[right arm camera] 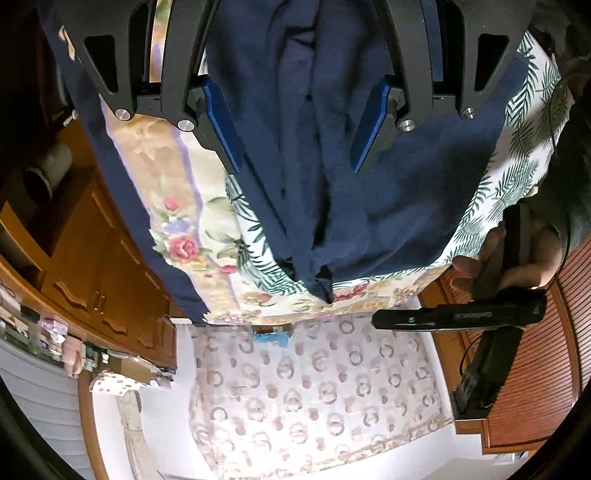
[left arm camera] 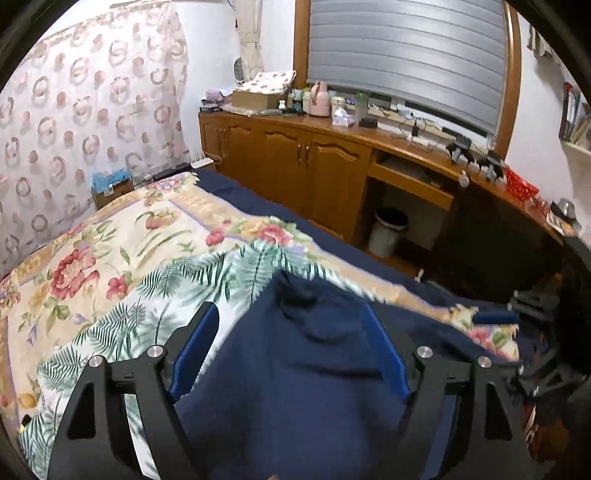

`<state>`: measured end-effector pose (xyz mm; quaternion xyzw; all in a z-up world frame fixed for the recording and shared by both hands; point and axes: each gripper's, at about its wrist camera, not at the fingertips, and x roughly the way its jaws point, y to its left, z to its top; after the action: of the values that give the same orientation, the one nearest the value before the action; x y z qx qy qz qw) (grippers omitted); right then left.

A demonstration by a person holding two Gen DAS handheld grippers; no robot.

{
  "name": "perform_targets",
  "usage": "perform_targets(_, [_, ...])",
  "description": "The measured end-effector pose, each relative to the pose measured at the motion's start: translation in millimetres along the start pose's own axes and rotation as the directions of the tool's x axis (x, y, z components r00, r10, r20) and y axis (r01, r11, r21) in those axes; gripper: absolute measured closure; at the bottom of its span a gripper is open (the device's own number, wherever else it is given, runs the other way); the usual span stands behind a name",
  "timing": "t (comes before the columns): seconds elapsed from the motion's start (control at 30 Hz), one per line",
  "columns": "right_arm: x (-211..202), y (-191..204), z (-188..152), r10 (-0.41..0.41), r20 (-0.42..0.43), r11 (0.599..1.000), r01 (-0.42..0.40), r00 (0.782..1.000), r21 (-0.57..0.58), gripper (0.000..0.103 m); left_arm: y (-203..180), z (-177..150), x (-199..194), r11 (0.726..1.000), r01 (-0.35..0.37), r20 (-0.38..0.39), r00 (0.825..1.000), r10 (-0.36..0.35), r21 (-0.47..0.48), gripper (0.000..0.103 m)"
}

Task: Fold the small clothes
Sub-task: 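Lay the held edge over the shirt and open left tool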

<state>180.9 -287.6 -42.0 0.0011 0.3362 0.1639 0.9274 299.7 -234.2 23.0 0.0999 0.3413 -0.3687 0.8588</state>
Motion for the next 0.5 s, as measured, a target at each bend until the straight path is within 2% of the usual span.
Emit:
perform_targets(0.13, [-3,-1,0,0.006,-0.024,1.000,-0.006,1.000,-0.020,0.040,-8,-35,-9,1.000,-0.023,-0.036,0.999,0.023,0.011,0.023])
perform_targets(0.37, [-6,5,-6,-0.019,-0.096,0.998,0.013,0.995,-0.059,0.041,-6,-97,-26,0.997,-0.061,-0.124,0.991,0.056,-0.036,0.023])
perform_targets(0.43, [-7,6,-5,-0.030,-0.112,0.997,0.022,0.993,-0.072,0.050,-5,-106,-32,0.996,-0.070,-0.130,0.989,0.063,-0.053,0.023])
perform_targets(0.5, [-9,7,-5,-0.056,-0.121,0.995,0.046,0.991,-0.088,0.071,-5,-114,-39,0.994,-0.077,-0.130,0.989,0.067,-0.074,0.023])
